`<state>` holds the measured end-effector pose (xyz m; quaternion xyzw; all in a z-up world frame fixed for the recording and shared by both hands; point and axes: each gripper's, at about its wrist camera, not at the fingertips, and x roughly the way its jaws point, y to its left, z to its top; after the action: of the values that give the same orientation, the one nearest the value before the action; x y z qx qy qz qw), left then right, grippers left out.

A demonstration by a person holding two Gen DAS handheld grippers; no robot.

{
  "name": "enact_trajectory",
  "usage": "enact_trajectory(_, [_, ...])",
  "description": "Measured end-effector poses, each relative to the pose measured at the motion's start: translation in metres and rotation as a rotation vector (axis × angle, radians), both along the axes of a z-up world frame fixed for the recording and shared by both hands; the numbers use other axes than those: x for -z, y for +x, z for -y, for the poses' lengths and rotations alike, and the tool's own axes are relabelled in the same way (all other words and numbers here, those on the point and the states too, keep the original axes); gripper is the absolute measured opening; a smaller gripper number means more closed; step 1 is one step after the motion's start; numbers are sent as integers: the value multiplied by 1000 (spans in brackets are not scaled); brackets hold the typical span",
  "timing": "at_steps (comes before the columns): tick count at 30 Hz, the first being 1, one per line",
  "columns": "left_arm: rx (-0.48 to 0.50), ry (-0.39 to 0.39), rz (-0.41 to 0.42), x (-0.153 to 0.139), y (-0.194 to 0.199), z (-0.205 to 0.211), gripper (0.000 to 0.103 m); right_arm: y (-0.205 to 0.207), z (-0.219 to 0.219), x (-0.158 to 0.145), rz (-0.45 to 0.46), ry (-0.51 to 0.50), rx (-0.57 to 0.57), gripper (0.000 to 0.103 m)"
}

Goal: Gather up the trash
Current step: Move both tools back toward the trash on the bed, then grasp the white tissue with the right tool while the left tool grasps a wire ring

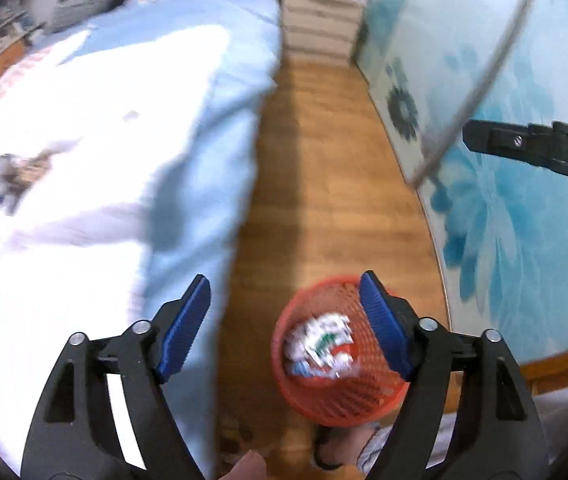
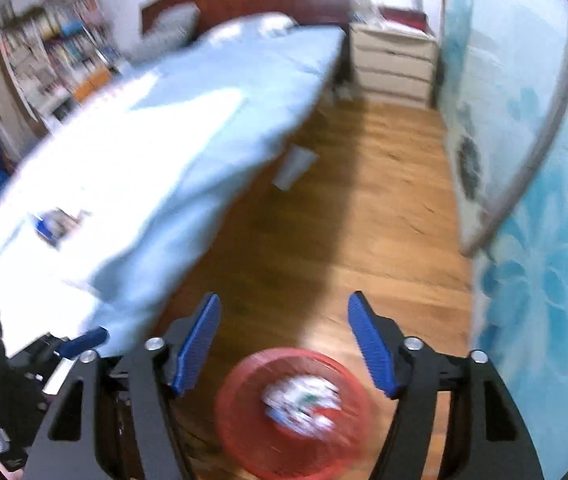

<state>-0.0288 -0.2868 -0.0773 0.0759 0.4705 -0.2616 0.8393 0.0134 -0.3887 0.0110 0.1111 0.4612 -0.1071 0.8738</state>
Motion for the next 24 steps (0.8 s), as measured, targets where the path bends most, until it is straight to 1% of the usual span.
enact_trajectory(1, [-35,-16,25,-12,6,-20,80,8,-6,-7,26,28,-3,70])
enact_trajectory(3, [-83,-25,59,-25,16,-48,83,23,-21,-16,82,92,-37,72])
enact_trajectory(5, [-155,-30,91,-39,31,-88,85,42,-38,-20,108,135,-65,74])
enact_trajectory(6, [-184,-34,96,-44,39,-105,87,52,-47,-20,132,171,-88,75])
enact_trajectory(7, [-225,-37,97,-48,52,-131,87,65,-56,-18,143,214,-102,77])
enact_trajectory(8, [-245,-35,94,-50,60,-145,88,75,-64,-14,140,247,-105,77])
enact_trajectory(9, [-266,-27,95,-50,69,-159,88,92,-72,-9,147,309,-113,77])
enact_trajectory(11, [-309,30,127,-51,91,-188,89,112,-83,-1,151,372,-121,77])
enact_trajectory(13, [-318,75,149,-46,114,-206,89,141,-93,11,142,421,-122,77])
enact_trajectory(14, [-318,79,146,-45,123,-211,89,156,-98,20,130,422,-122,77])
enact_trajectory(16, [-313,46,102,-35,138,-221,88,174,-106,35,108,408,-106,77])
enact_trajectory(17, [-313,-1,61,-30,143,-227,88,181,-112,39,108,406,-102,77])
enact_trajectory(18, [-310,-36,29,-25,145,-229,88,192,-112,50,100,406,-97,77])
enact_trajectory(19, [-306,-46,7,-18,150,-229,88,205,-115,60,79,393,-87,77])
enact_trajectory(20, [-295,-34,7,-14,152,-225,88,211,-115,66,71,367,-87,77])
enact_trajectory(22, [-270,-3,22,-9,153,-215,88,230,-132,74,41,203,-117,76])
enact_trajectory(23, [-256,9,30,-7,154,-211,88,234,-133,78,35,190,-129,76])
enact_trajectory(24, [-243,20,34,-4,157,-206,88,243,-142,83,32,201,-147,76])
